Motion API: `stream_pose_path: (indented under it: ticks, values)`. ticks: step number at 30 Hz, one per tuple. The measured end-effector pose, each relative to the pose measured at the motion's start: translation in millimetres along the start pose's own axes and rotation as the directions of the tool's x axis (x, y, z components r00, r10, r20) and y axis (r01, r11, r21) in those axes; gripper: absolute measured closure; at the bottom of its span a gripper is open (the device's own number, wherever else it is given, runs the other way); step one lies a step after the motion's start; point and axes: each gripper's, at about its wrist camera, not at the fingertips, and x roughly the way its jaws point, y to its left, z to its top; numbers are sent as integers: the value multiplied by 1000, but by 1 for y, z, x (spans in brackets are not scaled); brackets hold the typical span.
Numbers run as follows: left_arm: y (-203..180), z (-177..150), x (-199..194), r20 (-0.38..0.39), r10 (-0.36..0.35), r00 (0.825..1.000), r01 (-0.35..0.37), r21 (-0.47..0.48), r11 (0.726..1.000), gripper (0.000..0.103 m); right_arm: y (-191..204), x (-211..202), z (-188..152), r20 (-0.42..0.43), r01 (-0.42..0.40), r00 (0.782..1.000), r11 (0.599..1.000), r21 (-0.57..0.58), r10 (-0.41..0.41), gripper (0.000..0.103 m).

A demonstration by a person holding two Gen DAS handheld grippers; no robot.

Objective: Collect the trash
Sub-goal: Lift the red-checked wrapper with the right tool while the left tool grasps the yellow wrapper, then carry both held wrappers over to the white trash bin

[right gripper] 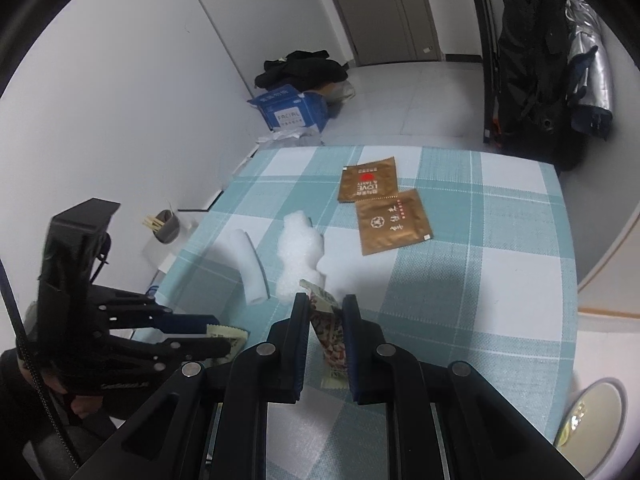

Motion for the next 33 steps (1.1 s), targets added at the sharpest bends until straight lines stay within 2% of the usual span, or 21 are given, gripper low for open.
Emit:
stream_pose_path:
  ticks: [3, 12, 23, 33]
  values:
    - [-2, 0, 3, -7, 33, 999, -33, 1, 999, 96, 0, -2, -1, 0, 4, 1000, 1000, -6, -4, 88]
    - [-10, 3, -3, 48, 58, 997, -58, 15, 998, 103, -5, -6, -2, 5, -2, 1000, 1000, 12, 2, 88]
    - [-13, 13, -40, 174, 46, 984, -48, 7, 999, 103, -9, -16, 0, 31, -24, 999, 998, 50, 23, 88]
    - [-19, 17, -63, 230, 15, 973, -21, 24, 999, 103, -6, -19, 0, 40, -19, 999, 998, 61, 17, 88]
